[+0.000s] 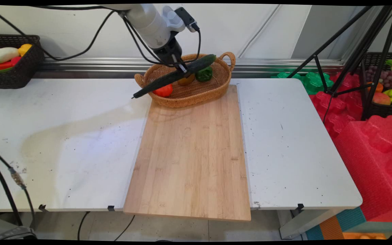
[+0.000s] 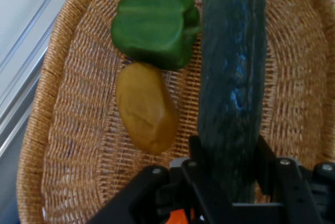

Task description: Place the picked object in the vegetable basket

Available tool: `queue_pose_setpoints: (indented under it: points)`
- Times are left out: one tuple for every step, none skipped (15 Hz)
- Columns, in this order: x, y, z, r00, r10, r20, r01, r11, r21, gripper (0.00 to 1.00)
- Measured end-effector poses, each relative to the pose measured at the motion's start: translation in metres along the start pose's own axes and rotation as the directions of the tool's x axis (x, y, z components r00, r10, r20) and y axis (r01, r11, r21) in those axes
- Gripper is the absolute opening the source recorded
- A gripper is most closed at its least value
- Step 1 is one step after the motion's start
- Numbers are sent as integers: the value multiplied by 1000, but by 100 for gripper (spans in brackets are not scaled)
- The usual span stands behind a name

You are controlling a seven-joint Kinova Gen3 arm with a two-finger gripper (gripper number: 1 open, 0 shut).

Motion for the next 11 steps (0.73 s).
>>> queue_pose_setpoints:
  points:
    - [4,-2,7,1000,-12,1,12,1000,-2,0]
    - [7,-2,12,1000,-20,2,20,1000,-5,0]
    - [10,-3,17,1000,-29,2,29,1000,-8,0]
    - [14,-3,21,999,-39,2,40,999,-11,0]
    - [16,-2,24,999,-46,1,46,999,-13,0]
    - [18,-2,25,999,-52,1,52,999,-16,100]
    - [20,-1,27,998,-58,-1,58,998,-18,100]
    - [22,-1,28,998,-62,-2,62,998,-20,100]
    - [24,0,30,998,-68,-4,68,997,-21,100]
    - [25,0,30,997,-71,-6,71,997,-21,100]
    - [27,1,30,997,-76,-11,76,997,-21,100]
